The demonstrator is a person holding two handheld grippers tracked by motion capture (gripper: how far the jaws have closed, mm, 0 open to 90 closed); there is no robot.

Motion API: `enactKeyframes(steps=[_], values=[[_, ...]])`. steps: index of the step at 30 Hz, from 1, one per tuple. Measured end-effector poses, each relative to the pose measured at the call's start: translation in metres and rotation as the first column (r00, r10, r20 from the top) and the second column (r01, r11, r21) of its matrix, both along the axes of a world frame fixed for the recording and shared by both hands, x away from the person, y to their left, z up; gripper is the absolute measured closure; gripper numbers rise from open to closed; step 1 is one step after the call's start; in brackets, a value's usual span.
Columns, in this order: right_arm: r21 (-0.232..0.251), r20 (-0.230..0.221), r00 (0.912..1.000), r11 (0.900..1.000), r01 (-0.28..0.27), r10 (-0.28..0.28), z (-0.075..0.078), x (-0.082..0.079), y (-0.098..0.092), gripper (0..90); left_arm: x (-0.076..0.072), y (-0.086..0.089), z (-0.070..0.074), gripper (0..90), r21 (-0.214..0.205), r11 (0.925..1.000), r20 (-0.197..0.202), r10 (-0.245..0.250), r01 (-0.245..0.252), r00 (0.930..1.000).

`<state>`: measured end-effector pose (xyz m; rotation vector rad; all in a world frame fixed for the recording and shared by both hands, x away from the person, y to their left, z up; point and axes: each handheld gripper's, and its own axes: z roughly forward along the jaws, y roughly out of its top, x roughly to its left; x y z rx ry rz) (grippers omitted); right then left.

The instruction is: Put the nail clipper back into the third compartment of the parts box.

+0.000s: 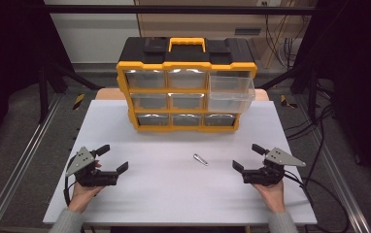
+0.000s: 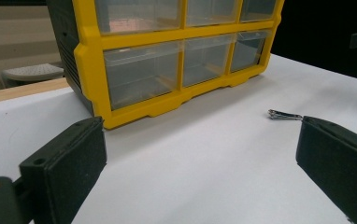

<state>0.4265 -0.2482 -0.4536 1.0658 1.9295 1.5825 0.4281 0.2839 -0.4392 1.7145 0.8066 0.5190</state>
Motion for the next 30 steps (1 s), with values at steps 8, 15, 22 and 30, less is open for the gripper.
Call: enactKeyframes(steps=[8, 15, 22, 30], values=[[-0.007, -0.002, 1.0, 1.0, 0.0, 0.0, 0.001, 0.0, -0.001, 0.6, 0.0, 0.001, -0.001, 1.6, -0.006, 1.0, -0.003, 0.002, -0.002, 1.0], [-0.013, -0.007, 1.0, 0.9999, -0.003, 0.003, 0.004, 0.001, 0.001, 0.6, 0.0, 0.001, -0.001, 1.6, -0.005, 1.0, -0.006, 0.0, 0.0, 1.0], [-0.036, -0.01, 0.9998, 0.9992, -0.016, 0.016, 0.009, 0.004, 0.01, 0.5, 0.0, 0.001, -0.002, 1.6, -0.007, 1.0, -0.01, 0.004, -0.005, 0.9999], [-0.065, -0.021, 0.9993, 0.9973, -0.033, 0.032, 0.014, 0.009, 0.025, 0.5, 0.001, 0.001, -0.002, 1.6, -0.001, 1.0, -0.016, 0.006, -0.006, 0.9999]])
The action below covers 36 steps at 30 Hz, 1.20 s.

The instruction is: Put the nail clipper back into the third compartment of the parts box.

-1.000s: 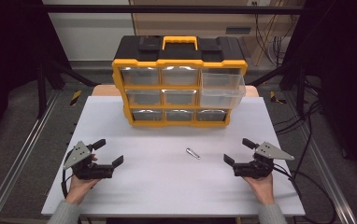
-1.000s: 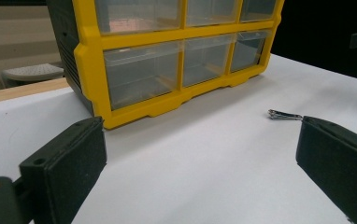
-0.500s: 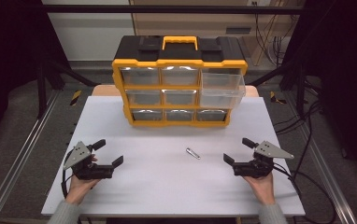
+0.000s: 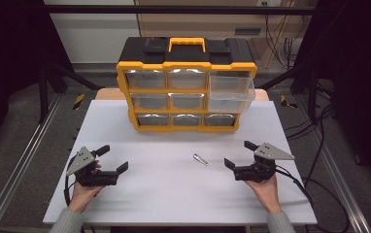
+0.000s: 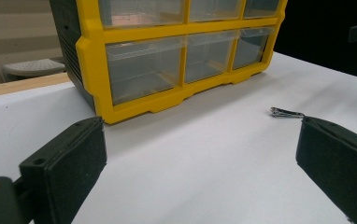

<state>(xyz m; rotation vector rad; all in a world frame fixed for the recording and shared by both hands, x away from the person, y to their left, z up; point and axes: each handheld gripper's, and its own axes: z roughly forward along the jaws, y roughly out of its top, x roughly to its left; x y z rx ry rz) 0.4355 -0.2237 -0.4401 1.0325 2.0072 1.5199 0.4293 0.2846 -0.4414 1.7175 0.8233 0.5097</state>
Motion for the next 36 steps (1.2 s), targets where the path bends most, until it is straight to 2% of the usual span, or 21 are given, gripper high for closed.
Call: enactKeyframes(steps=[9, 14, 18, 28, 36], values=[[-0.016, -0.016, 0.9998, 0.9998, -0.01, 0.009, 0.005, 0.008, 0.015, 0.5, 0.0, 0.0, 0.0, 1.6, 0.004, 1.0, -0.002, -0.001, 0.001, 1.0], [-0.055, -0.038, 0.9989, 0.998, -0.031, 0.029, 0.005, 0.014, 0.028, 0.7, 0.001, -0.001, -0.001, 1.6, 0.01, 1.0, -0.006, -0.001, 0.002, 1.0], [-0.067, -0.048, 0.998, 0.9968, -0.044, 0.041, 0.005, 0.017, 0.035, 0.7, 0.001, -0.001, -0.001, 1.6, 0.013, 0.9999, -0.007, -0.002, 0.002, 1.0], [-0.111, -0.071, 0.9946, 0.9904, -0.083, 0.075, 0.002, 0.03, 0.062, 1.3, 0.001, -0.001, -0.002, 1.6, 0.012, 0.9999, -0.012, 0.002, -0.002, 0.9999], [-0.147, -0.098, 0.9918, 0.9845, -0.096, 0.083, -0.004, 0.041, 0.076, 1.5, 0.001, -0.001, -0.002, 1.7, 0.012, 0.9999, -0.015, 0.012, -0.012, 0.9998]])
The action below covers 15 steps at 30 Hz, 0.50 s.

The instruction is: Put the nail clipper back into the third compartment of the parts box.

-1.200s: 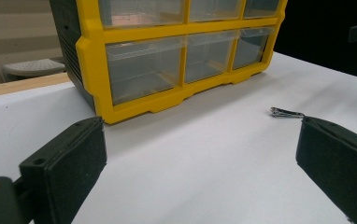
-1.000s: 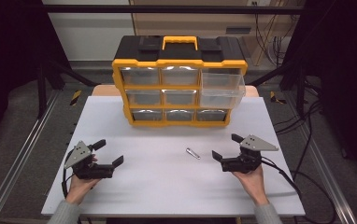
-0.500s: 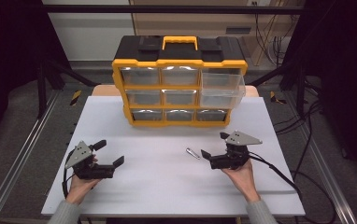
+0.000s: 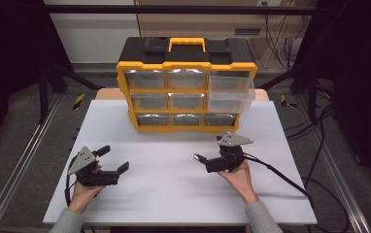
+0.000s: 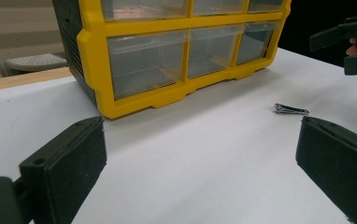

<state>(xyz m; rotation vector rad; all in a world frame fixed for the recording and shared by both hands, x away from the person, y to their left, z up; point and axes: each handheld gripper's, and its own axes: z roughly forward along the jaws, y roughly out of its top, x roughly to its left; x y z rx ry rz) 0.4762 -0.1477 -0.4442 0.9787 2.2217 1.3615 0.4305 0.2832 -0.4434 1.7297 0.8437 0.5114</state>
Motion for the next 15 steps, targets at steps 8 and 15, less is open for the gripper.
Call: enactKeyframes(steps=[8, 15], values=[[-0.02, -0.014, 0.9999, 0.9997, -0.01, 0.01, -0.005, 0.008, 0.01, 1.8, 0.0, 0.0, 0.0, 1.8, 0.003, 1.0, -0.003, -0.002, 0.002, 1.0], [-0.02, -0.024, 0.9996, 0.9997, -0.014, 0.014, -0.008, 0.014, 0.018, 2.2, 0.0, -0.001, 0.0, 1.8, 0.005, 1.0, 0.0, -0.004, 0.004, 1.0]])
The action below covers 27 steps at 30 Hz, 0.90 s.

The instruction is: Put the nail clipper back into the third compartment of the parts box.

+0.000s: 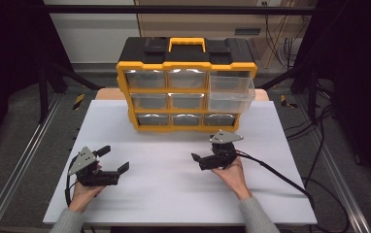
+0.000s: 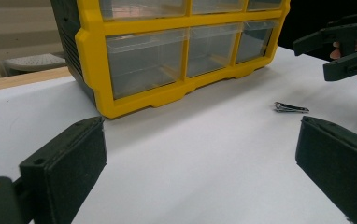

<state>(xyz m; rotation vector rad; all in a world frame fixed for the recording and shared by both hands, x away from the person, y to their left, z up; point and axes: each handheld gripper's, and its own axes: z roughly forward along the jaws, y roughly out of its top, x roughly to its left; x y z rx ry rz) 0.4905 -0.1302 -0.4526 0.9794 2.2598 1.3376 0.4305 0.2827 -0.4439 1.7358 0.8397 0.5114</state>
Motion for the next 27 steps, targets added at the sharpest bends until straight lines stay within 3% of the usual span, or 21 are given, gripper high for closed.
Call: enactKeyframes(steps=[8, 18, 27], values=[[-0.01, -0.025, 0.9997, 0.9999, 0.001, -0.001, -0.006, 0.009, 0.003, 3.0, 0.0, 0.0, -0.001, 1.8, 0.002, 1.0, -0.002, 0.0, 0.0, 1.0], [-0.076, -0.047, 0.9988, 0.9969, -0.019, 0.015, -0.015, 0.016, 0.016, 5.2, 0.0, 0.0, -0.001, 1.8, 0.003, 1.0, 0.0, 0.0, 0.0, 1.0], [-0.118, -0.109, 0.9936, 0.992, -0.044, 0.031, -0.027, 0.021, 0.018, 17.6, 0.0, -0.001, -0.001, 1.8, 0.006, 1.0, -0.001, -0.001, 0.001, 1.0]])
